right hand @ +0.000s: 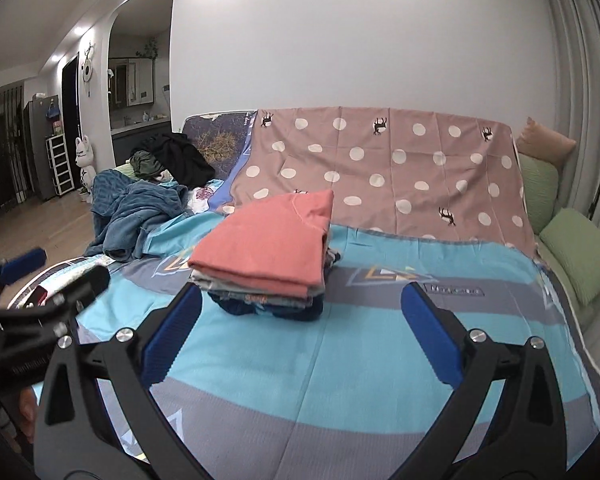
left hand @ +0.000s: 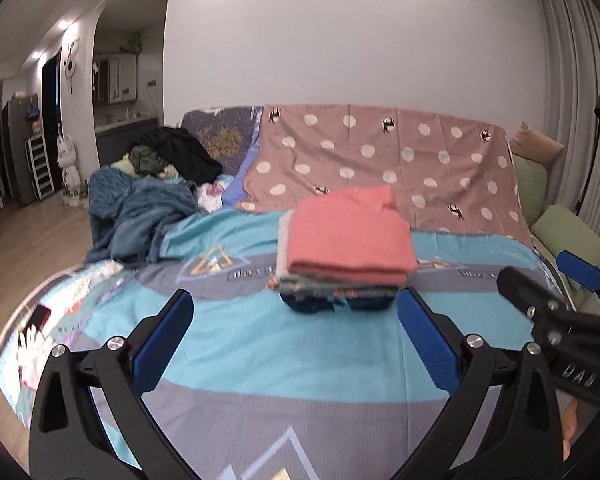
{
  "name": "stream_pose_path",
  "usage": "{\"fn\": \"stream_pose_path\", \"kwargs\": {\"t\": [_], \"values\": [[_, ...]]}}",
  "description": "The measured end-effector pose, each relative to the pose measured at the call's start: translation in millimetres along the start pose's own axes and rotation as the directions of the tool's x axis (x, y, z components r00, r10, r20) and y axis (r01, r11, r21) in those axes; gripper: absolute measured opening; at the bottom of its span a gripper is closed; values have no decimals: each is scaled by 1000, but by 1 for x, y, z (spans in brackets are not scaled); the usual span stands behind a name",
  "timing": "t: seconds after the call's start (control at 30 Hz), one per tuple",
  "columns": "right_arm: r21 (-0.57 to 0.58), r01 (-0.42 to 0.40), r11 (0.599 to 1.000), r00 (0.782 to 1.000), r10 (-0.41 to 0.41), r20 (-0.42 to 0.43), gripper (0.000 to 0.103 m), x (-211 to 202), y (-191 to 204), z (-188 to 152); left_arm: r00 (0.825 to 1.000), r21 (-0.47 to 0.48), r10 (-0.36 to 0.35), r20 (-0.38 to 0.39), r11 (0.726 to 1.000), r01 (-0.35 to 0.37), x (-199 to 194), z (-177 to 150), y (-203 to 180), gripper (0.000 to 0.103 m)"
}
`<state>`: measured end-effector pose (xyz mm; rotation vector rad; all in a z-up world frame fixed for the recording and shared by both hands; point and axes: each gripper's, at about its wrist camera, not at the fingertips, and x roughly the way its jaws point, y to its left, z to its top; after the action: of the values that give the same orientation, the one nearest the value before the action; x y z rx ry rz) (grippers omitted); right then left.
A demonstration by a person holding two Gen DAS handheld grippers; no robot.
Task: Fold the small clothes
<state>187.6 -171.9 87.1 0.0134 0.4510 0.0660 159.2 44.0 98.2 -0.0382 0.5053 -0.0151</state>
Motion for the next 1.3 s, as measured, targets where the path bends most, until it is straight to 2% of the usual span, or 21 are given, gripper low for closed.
{"fn": "stream_pose_path", "kwargs": {"t": [0.1, 0.37, 1.3], "values": [[9, 18, 1000, 1000, -18, -8, 101, -9, -3, -12, 999, -21, -29, -26, 999, 28, -5, -19, 3, 102], [9, 12, 1000, 1000, -12, -26, 101, -17, -2, -21, 1000, 18, -10, -4, 1000, 10, -22, -37, -4, 102], [18, 22, 1000, 999, -21, -51, 101, -17, -5, -27, 1000, 46, -16, 10, 999, 16, -23, -39, -14, 102]]}}
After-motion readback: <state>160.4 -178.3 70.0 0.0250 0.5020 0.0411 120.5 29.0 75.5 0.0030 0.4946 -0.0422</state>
